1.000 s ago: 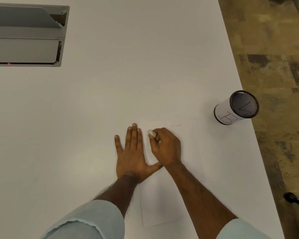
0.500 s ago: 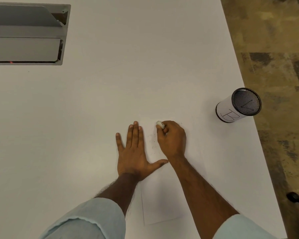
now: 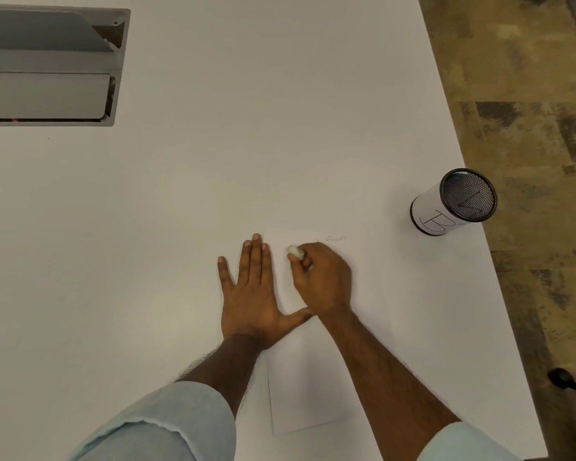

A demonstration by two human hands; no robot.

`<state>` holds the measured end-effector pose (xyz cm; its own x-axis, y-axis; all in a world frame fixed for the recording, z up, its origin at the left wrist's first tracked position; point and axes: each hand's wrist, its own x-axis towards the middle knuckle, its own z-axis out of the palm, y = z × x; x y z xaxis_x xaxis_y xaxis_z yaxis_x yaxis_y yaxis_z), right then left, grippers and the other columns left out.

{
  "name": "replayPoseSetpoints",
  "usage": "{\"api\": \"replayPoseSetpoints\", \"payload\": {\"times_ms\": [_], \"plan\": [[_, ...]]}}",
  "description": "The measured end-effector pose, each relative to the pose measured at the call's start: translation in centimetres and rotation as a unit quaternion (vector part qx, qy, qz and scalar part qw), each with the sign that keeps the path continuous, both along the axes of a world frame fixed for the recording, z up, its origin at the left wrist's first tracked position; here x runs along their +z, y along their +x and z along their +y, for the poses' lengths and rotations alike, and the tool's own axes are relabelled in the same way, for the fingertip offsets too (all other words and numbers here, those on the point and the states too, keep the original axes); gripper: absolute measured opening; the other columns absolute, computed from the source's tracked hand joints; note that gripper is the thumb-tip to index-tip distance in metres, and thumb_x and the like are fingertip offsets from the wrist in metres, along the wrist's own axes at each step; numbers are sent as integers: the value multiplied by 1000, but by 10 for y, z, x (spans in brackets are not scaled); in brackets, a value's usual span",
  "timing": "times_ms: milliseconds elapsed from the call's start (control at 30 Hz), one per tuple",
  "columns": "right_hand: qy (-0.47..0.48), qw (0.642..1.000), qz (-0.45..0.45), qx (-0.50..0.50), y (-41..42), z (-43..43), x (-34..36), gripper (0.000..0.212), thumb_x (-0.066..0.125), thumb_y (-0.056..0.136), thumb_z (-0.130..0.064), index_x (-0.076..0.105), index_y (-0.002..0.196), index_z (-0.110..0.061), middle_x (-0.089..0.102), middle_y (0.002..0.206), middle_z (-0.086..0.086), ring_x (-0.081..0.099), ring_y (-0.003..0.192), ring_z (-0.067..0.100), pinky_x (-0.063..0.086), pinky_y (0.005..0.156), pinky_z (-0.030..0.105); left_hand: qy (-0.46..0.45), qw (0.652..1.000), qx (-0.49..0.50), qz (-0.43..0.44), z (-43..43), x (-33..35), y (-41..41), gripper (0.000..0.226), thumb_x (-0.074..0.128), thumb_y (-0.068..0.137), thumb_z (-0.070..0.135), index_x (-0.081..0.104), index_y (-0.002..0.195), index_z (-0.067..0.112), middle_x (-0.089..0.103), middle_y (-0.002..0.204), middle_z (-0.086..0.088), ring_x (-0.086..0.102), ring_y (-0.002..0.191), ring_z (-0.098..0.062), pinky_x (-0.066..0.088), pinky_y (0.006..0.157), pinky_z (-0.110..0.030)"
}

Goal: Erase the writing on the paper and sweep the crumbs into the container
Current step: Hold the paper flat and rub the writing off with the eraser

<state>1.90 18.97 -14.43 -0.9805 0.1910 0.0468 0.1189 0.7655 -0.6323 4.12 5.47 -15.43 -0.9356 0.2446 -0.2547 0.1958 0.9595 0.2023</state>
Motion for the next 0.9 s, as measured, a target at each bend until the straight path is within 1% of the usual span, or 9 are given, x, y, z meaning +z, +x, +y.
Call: {"api": "replayPoseSetpoints", "payload": {"times_ms": [133,200,300,333,467,567,667,833,900], "plan": [[-35,990,17,-133,-10,23,-3,24,63,91,-30,61,70,-18,57,65,-10,49,58,6,39,54,24,-10,1000,2,-7,-1,-2,0,135,12,65,104,4,159,7,-7,168,-10,-11,154,-26,1,119,-67],[-44,993,12,-107,-7,20,-1,26,63,91,-33,58,69,-20,56,65,-10,49,57,6,41,54,24,-7,1000,2,-5,-1,-2,0,134,12,66,104,4,159,7,-6,168,-10,-10,154,-26,1,119,-67],[-16,1000,-13,13,4,9,2,18,65,90,-32,64,76,-20,63,72,-8,55,62,9,49,56,28,0,1000,-2,0,-1,0,0,133,11,68,102,7,158,5,-4,168,-12,-6,155,-26,2,119,-67],[-9,1000,-9,12,3,12,2,18,66,89,-31,65,75,-19,63,71,-7,55,61,10,50,55,30,3,1000,-1,2,-1,0,0,134,13,68,103,7,158,5,-4,168,-12,-6,155,-26,1,119,-67],[-18,993,11,-120,-11,37,2,25,68,87,-32,60,68,-18,58,65,-8,53,57,11,50,54,35,-3,1000,5,3,-1,-2,0,133,17,67,103,3,159,8,-7,168,-10,-9,155,-25,1,119,-68],[-21,998,1,-57,-8,31,6,20,68,87,-31,62,73,-19,59,68,-9,53,59,9,50,56,32,-1,1000,-8,11,-1,-2,0,126,16,69,102,4,160,16,-6,169,-7,-8,155,-27,2,117,-70],[-30,999,-18,7,-3,20,7,18,68,87,-32,64,75,-20,60,70,-10,53,60,8,50,56,30,1,999,-23,23,-1,-3,0,119,16,70,101,11,160,23,0,169,-2,-6,155,-30,5,115,-73],[-17,993,2,-115,-11,35,5,26,65,89,-35,61,69,-19,59,64,-10,53,57,9,50,54,33,3,999,-23,26,-1,-6,0,117,17,71,101,11,160,25,0,169,-1,-6,155,-30,4,115,-73],[-19,996,1,-87,-10,31,5,24,66,89,-34,62,71,-19,59,66,-10,53,58,9,50,55,32,2,999,-24,24,-1,-6,-1,118,16,71,101,10,160,25,-1,169,-2,-7,155,-30,4,115,-73]]}}
